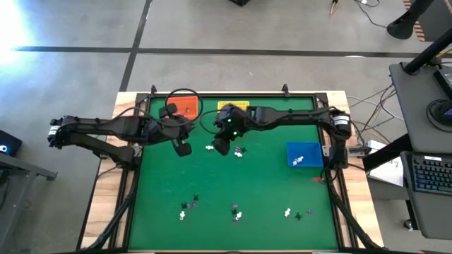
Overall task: Sort Halloween decoration
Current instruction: Put the white skeleton toy into the blue basket
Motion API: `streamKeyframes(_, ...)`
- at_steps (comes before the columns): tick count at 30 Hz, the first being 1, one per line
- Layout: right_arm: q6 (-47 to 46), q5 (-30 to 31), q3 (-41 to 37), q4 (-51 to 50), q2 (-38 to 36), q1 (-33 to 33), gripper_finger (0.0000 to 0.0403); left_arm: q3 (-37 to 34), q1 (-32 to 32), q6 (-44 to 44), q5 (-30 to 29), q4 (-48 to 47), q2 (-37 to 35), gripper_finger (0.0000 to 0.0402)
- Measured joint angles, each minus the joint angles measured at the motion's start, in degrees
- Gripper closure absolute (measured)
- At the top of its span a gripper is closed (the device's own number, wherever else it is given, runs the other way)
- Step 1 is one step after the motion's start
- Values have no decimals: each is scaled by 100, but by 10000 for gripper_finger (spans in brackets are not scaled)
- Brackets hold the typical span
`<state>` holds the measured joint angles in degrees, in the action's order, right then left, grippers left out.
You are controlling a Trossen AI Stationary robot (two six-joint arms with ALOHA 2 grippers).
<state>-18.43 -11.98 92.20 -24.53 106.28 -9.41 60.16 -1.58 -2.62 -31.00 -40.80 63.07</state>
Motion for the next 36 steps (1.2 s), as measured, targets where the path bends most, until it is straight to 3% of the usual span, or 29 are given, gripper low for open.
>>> streamKeyframes(10,623,52,0,692,880,-100,280,0,0,-243,0,-583,-111,360)
streamKeyframes(22,1799,299,0,885,1379,-151,275,0,0,-436,4,-900,-125,360)
streamKeyframes(36,1846,300,11,957,1720,-151,275,0,0,-436,9,-902,-130,360)
